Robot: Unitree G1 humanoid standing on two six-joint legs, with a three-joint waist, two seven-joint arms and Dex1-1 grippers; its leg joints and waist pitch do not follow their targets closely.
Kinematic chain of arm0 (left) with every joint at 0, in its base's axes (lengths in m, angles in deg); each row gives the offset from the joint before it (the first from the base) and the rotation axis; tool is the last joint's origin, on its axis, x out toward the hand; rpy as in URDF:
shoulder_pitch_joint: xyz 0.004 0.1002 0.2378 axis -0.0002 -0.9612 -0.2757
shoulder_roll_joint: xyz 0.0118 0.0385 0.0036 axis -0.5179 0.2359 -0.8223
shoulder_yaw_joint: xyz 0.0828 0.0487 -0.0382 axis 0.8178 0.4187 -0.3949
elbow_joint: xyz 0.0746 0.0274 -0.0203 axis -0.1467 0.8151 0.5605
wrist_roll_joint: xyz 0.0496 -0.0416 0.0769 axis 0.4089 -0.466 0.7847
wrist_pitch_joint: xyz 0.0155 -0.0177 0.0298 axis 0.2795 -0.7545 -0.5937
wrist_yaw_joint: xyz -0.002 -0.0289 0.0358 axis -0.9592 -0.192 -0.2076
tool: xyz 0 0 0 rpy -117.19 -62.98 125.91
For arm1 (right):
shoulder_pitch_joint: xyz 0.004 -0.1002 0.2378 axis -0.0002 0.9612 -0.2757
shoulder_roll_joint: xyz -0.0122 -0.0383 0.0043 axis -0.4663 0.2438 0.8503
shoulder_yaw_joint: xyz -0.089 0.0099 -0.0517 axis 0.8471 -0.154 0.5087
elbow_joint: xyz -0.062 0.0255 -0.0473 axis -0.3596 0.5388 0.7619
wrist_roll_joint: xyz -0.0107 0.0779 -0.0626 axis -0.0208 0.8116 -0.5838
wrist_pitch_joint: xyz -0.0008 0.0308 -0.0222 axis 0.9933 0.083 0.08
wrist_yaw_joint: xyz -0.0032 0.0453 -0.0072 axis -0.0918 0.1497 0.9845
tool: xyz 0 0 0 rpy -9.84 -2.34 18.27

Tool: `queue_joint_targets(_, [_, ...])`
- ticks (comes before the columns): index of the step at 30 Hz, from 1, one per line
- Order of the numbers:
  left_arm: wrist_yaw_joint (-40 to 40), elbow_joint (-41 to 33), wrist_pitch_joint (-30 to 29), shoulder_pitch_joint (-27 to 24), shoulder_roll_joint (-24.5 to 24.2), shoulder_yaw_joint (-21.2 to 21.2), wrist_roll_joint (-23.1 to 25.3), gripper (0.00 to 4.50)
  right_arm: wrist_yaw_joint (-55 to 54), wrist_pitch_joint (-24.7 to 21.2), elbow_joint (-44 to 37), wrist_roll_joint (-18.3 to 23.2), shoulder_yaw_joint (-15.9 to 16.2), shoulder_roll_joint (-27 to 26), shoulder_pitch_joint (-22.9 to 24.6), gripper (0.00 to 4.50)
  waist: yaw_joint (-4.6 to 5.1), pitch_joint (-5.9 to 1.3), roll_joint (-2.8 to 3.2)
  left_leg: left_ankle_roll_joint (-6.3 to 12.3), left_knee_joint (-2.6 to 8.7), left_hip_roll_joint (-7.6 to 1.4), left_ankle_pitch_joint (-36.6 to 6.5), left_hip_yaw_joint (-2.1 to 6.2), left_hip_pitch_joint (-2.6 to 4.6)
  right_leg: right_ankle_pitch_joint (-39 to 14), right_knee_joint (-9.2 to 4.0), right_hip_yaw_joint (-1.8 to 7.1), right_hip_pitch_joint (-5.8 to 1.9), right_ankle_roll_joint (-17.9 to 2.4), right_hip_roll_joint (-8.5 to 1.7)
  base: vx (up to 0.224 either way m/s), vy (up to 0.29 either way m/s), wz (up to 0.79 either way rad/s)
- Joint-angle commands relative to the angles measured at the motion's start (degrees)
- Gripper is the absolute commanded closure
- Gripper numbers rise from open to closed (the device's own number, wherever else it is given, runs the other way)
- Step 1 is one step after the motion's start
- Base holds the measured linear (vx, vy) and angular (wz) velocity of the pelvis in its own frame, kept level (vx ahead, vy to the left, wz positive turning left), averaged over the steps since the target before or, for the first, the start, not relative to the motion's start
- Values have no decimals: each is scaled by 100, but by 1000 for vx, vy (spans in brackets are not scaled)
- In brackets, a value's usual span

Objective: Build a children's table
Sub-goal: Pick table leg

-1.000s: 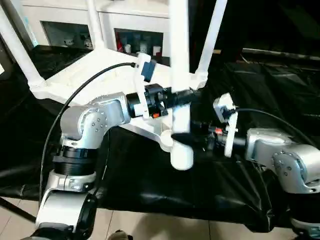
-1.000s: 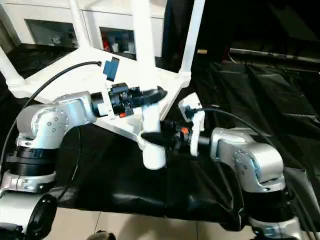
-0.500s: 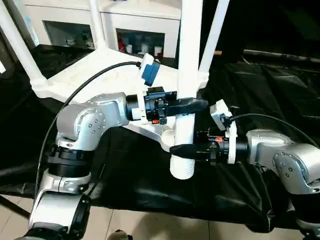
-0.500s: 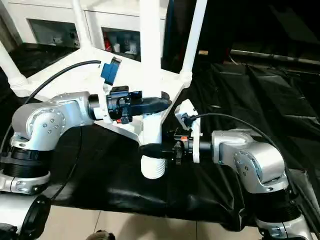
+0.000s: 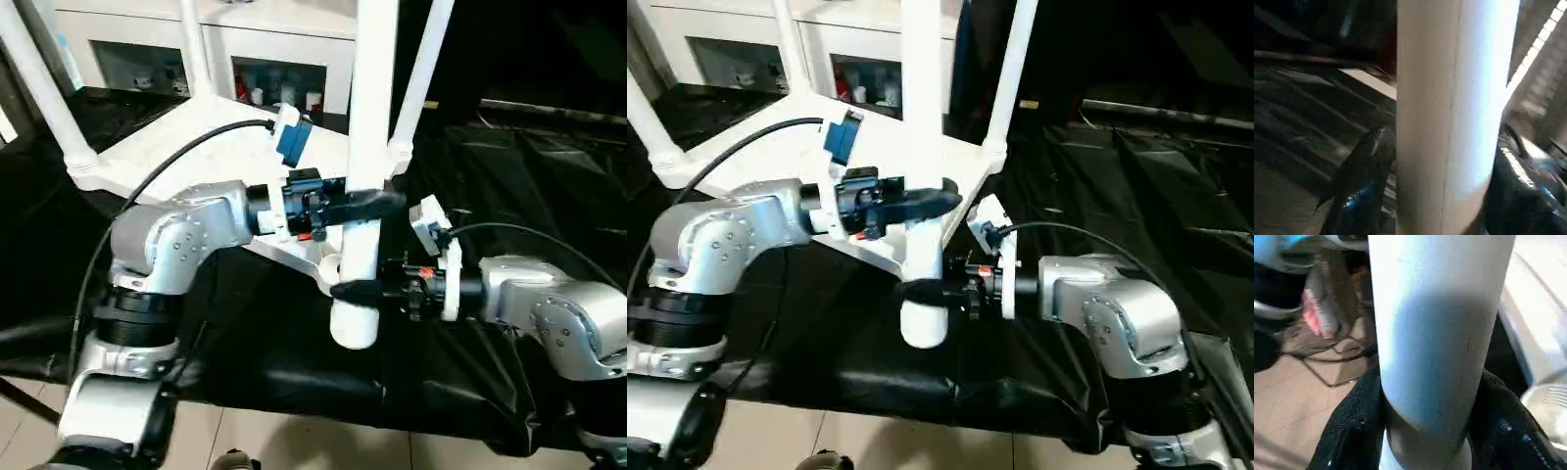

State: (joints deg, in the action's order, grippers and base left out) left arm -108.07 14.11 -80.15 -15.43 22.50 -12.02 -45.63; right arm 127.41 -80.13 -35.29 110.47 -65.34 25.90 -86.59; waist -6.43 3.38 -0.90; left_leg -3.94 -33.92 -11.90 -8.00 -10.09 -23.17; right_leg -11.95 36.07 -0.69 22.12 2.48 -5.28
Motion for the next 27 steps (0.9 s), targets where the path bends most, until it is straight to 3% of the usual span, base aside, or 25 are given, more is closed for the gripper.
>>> queue_joint_targets(1, [593, 8, 294, 120, 62, -107, 367, 161, -250, 152, -55, -182, -11, -70, -53, 261, 5, -446, -68, -140, 352, -19, -867, -43, 165, -395, -394, 60, -208, -1159, -123, 0, 0, 0])
queue_joint_targets(2, [619, 6, 300, 116, 68, -110, 379, 152, -271, 157, -52, -195, -11, -78, -56, 261, 1, -442, -41, -163, 357, -23, -877, -36, 167, -405, -394, 60, -202, -1138, -124, 0, 0, 0])
queue_joint_targets(6, [1138, 86, 222, 120, 265, -316, 397, 148, -600, 229, 45, -365, -48, -203, -105, 262, 13, -451, -63, -173, 346, -11, -840, -40, 165, -288, -387, 55, -210, -1146, -116, 0, 0, 0])
queue_joint_targets(7, [1256, 76, 202, 108, 333, -360, 356, 163, -729, 263, 97, -410, -59, -265, -143, 262, 13, -454, -88, -160, 344, -12, -799, -42, 162, -241, -382, 58, -214, -1157, -115, 0, 0, 0])
queue_joint_targets(12, [1459, 65, 148, 103, 412, -404, 316, 184, -860, 281, 121, -453, -58, -332, -186, 262, 4, -449, -66, -135, 343, -10, -849, -43, 172, -357, -397, 60, -206, -1122, -115, 0, 0, 0])
queue_joint_targets(13, [1481, 68, 150, 106, 428, -422, 298, 214, -880, 286, 128, -463, -60, -344, -197, 262, 5, -447, -67, -146, 347, -8, -872, -41, 167, -368, -396, 56, -205, -1111, -111, 0, 0, 0])
queue_joint_targets(18, [1523, 56, 190, 105, 479, -420, 301, 260, -966, 366, 181, -539, -48, -389, -232, 262, 10, -446, -68, -155, 350, -9, -876, -39, 167, -384, -399, 57, -205, -1083, -110, 0, 0, 0])
queue_joint_targets(24, [1505, 4, 405, 87, 486, -341, 348, 269, -969, 584, 99, -693, 90, -351, -189, 262, 9, -450, -63, -136, 345, -8, -831, -40, 165, -274, -392, 56, -209, -1078, -109, 0, 0, 0])
queue_joint_targets(26, [1402, -60, 375, 67, 443, -259, 315, 269, -918, 604, 125, -661, 70, -375, -181, 206, 14, -448, -57, -140, 348, -10, -884, -39, 173, -319, -396, 56, -203, -1090, -108, 0, 0, 0])
queue_joint_targets(27, [1365, -80, 373, 62, 432, -234, 305, 269, -893, 574, 134, -634, 55, -377, -182, 206, 14, -447, -57, -137, 348, -10, -894, -40, 174, -333, -399, 57, -203, -1092, -109, 0, 0, 0])
